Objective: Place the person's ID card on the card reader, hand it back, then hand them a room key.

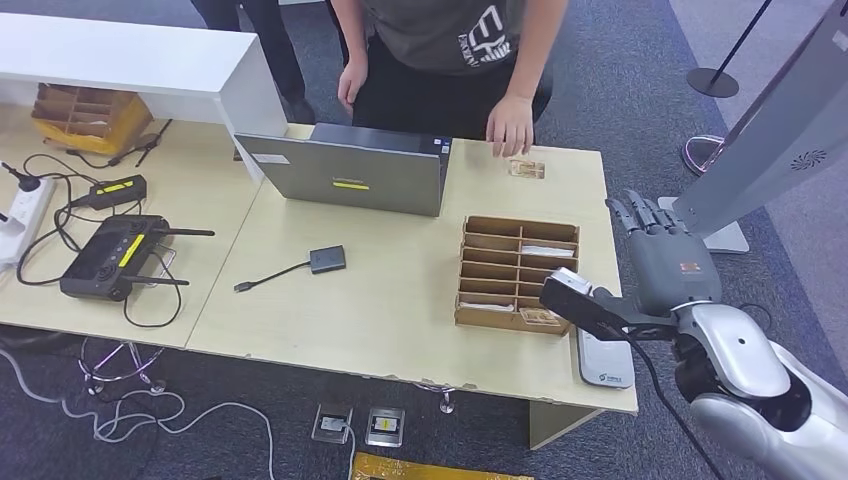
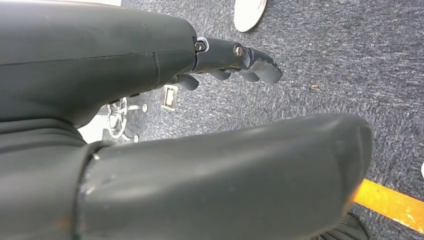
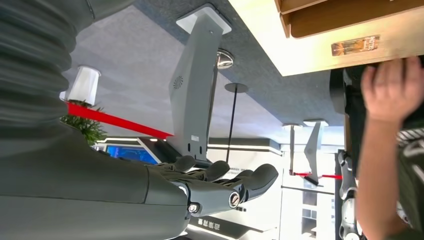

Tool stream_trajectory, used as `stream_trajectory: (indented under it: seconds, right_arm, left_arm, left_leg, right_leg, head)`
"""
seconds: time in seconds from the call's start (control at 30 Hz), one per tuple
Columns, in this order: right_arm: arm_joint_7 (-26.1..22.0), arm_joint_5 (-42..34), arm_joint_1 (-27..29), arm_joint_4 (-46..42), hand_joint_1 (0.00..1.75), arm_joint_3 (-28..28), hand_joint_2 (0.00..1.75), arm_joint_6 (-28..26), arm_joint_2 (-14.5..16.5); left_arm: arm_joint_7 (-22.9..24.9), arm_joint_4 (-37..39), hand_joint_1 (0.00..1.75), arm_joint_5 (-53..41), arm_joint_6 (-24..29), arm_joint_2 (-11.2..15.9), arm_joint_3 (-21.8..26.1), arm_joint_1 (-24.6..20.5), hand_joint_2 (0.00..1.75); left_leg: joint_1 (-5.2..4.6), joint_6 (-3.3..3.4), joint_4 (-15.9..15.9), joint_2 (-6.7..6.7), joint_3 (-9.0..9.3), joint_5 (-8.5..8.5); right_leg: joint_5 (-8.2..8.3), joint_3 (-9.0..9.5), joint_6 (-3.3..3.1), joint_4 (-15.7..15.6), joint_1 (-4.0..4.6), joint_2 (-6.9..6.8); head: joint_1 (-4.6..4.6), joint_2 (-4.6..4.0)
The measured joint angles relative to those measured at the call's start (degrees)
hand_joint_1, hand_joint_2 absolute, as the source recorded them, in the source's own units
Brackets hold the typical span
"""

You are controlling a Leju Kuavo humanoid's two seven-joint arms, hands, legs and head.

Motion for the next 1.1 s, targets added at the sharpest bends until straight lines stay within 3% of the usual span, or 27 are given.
stream_trajectory:
  seconds: [1.1]
  right_arm:
    - [-0.22,0.87,0.08,-0.52,0.0,-0.17,1.75,1.5,-0.03]
  left_arm:
    - [0.0,0.0,0.0,0.03,-0.06,-0.05,0.0,-0.19,0.0]
  left_leg:
    - [0.0,0.0,0.0,0.0,-0.01,0.0]
  right_leg:
    - [0.0,0.01,0.0,0.0,0.0,-0.01]
  head:
    - [0.01,0.0]
